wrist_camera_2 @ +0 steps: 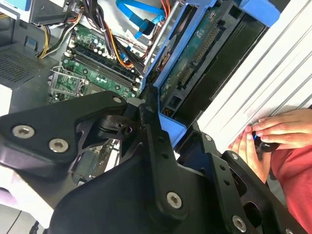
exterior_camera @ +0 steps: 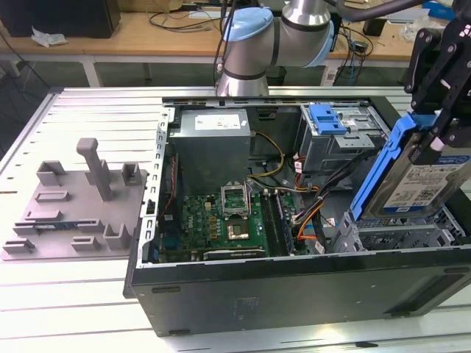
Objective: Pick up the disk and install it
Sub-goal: 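Insert the disk into the insertion slot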
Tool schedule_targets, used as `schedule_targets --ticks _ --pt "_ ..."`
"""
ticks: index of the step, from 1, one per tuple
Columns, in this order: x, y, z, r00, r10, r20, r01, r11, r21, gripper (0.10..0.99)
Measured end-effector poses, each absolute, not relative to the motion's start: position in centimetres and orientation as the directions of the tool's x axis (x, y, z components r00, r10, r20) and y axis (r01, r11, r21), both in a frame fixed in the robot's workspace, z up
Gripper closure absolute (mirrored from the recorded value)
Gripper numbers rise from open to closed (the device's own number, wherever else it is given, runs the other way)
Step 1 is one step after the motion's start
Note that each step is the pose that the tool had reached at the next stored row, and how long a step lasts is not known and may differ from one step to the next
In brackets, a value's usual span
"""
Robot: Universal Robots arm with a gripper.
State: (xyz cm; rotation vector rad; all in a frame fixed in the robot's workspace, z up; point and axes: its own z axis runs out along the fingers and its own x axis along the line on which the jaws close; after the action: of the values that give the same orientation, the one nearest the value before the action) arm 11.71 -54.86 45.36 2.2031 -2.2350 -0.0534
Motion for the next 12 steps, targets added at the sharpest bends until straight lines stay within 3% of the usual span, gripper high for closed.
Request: schedule_targets --ticks 12 --pt "11.92 -54.90 44.69 -0.014 -1.000 -0.024 -1.000 0.013 0.026 0.722"
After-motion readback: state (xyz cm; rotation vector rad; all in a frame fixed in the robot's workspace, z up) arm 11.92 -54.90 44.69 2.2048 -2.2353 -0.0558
